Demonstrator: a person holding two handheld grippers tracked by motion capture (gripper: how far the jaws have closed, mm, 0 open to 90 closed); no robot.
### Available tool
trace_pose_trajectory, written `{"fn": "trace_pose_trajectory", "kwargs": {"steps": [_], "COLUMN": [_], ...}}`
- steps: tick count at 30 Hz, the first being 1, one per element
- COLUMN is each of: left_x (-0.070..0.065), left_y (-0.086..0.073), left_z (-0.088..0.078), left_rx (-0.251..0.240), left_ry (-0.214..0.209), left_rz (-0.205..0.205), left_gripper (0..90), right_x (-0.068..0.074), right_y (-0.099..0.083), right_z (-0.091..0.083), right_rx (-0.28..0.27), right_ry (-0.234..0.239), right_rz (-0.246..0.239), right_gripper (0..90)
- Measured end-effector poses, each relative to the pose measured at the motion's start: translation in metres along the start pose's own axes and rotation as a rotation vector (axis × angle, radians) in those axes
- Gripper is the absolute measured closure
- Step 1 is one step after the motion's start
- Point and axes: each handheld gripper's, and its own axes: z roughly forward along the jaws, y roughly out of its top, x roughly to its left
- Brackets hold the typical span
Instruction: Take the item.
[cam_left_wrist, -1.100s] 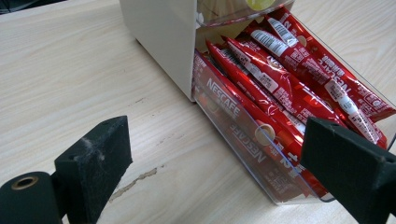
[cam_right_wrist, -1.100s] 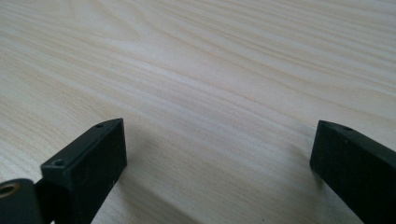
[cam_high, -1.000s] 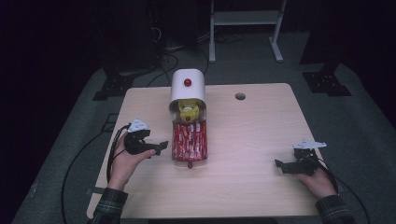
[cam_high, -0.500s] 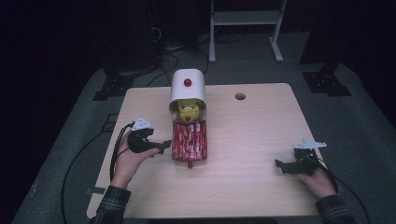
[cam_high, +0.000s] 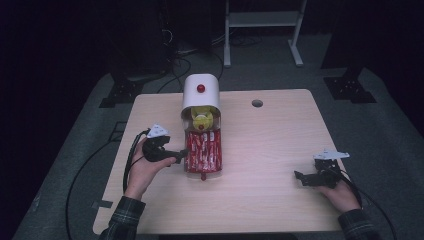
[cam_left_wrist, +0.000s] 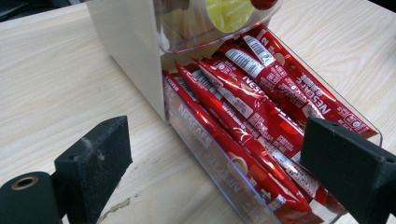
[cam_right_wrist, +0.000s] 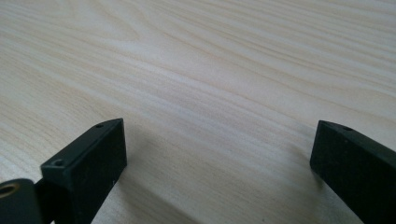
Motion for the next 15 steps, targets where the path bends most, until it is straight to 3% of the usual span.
{"fn": "trace_pose_trajectory", "kwargs": {"steps": [15], "left_x": [-0.010], "left_y": [0.010], "left_z": [0.011], "left_rx": [-0.004], "left_ry": [-0.027], "left_rz": [0.018], "left_gripper": [10.2], "right_x": [0.000], "right_y": [0.000], "right_z": [0.000], "right_rx": [0.000], "right_ry": [0.000], "right_rz": [0.000], "right_gripper": [3.0]}}
